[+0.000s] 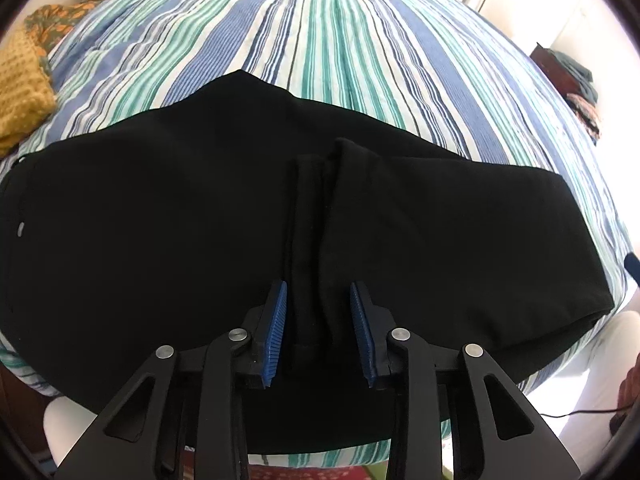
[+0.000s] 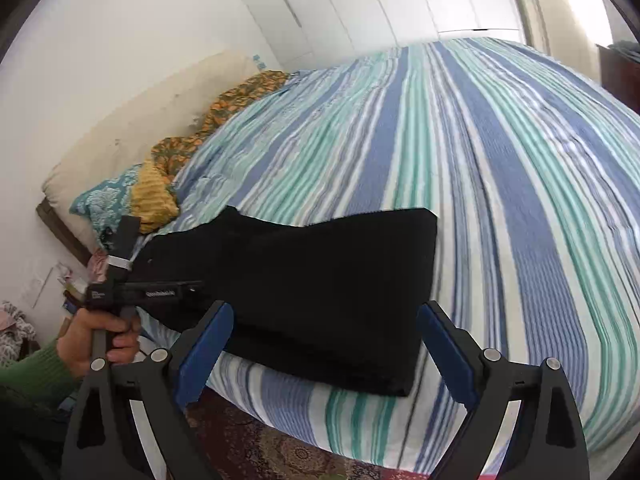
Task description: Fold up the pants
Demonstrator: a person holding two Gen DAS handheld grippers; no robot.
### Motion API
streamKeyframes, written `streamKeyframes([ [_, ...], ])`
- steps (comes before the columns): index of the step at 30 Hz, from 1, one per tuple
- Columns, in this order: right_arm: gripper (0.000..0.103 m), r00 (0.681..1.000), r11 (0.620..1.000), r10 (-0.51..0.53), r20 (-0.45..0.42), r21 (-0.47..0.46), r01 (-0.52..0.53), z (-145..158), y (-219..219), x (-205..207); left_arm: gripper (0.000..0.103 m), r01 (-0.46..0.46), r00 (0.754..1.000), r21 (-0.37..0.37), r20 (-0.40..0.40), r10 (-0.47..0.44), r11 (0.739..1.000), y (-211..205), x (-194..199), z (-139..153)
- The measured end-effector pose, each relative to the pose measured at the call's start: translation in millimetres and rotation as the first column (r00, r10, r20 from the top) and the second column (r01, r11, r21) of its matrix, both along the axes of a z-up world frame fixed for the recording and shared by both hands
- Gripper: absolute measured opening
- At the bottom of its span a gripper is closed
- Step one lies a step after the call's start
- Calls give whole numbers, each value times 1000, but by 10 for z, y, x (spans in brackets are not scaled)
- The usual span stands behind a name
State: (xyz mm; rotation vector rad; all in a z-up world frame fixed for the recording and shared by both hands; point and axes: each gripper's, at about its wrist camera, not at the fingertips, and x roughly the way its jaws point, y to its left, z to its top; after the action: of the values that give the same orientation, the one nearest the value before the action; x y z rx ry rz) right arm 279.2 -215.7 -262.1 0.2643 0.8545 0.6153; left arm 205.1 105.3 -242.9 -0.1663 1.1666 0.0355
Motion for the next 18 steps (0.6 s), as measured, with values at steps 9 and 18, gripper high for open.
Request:
streamKeyframes([
  [9, 87, 939, 989, 140, -314, 83, -120, -642, 100, 582, 27, -3, 1000, -21, -9, 3, 1000, -9, -11, -63],
  [18, 83, 868, 989, -8, -497, 126, 81, -978, -23, 1441, 28, -6, 1000, -31, 2, 6, 999, 3, -24, -94],
])
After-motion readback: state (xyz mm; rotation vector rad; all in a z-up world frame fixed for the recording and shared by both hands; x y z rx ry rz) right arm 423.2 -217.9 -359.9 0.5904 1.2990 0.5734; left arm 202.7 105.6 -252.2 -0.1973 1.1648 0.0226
